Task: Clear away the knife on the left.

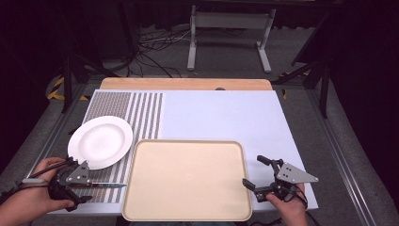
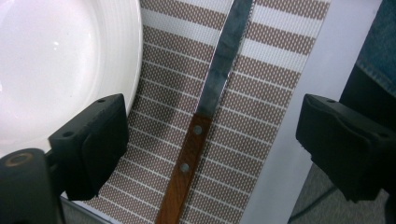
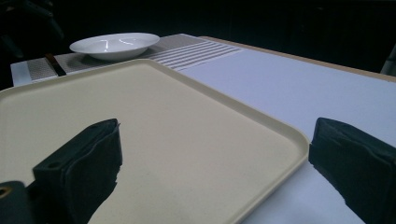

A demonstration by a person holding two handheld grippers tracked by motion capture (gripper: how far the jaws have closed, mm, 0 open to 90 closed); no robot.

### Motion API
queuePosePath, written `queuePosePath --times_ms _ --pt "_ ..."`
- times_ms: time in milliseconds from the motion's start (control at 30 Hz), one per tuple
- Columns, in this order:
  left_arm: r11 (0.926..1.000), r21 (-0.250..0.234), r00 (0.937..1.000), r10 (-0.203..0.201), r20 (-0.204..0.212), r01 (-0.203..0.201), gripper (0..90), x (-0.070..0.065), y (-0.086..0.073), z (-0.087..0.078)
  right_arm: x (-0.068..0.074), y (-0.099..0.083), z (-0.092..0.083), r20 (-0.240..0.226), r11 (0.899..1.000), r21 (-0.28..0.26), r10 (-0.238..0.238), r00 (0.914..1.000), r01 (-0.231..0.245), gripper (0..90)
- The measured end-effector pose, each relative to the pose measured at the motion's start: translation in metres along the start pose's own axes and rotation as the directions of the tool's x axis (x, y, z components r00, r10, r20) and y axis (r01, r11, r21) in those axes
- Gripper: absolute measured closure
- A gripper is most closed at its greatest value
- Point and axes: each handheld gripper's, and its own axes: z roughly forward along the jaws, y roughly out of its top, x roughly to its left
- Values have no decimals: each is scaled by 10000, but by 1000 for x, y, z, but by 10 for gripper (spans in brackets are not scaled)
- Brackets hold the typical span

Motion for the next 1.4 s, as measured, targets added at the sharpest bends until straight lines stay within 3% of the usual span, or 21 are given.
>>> queuePosePath --times_ms 100,200,400,567,700,733,867,900,1000,1133,1200,1300,1333,1400 --pt "9995 238 9989 209 421 -219 112 1 2 2 0 0 0 -49 10000 24 0 10000 0 31" --pt "9975 575 9980 383 494 -411 129 3 3 3 0 0 1 -107 10000 39 -33 9999 33 33" --pt "9863 1371 9933 807 833 -917 151 7 7 7 0 0 1 -142 10000 73 -61 9999 62 34" --pt "9836 1463 9895 895 1138 -1058 204 12 7 12 0 0 1 -184 10000 57 -67 9998 68 35" --pt "9755 1761 9854 1101 1299 -1322 247 17 6 18 0 0 1 -182 9999 73 -72 9998 74 35" --pt "9768 1674 9848 1123 1323 -1338 266 17 5 19 0 0 1 -184 9999 54 -98 9998 99 35" --pt "9687 1633 9753 1630 1489 -1869 385 24 3 23 0 0 1 -199 10000 21 -91 9998 92 35" --pt "9687 1633 9753 1630 1489 -1869 425 24 3 23 0 0 1 -199 10000 21 -91 9998 92 35" --pt "9641 1526 9658 1897 1769 -2173 492 29 1 26 0 0 0 -216 10000 29 -59 9998 60 35" --pt "9659 1542 9670 1796 1809 -2082 520 32 0 30 0 0 1 -228 9999 58 -117 9997 118 34" --pt "9605 1644 9609 1901 2015 -2245 581 33 1 31 0 0 1 -218 9999 95 -80 9997 82 33" --pt "9542 1785 9568 2013 2099 -2400 652 33 2 33 0 0 1 -234 10000 68 -69 9997 71 33" --pt "9532 1886 9587 1971 2050 -2363 652 33 3 33 0 0 1 -237 9999 74 -70 9997 72 33" --pt "9496 1966 9567 2027 2088 -2441 653 32 4 33 0 0 1 -250 9999 81 -62 9997 65 33"
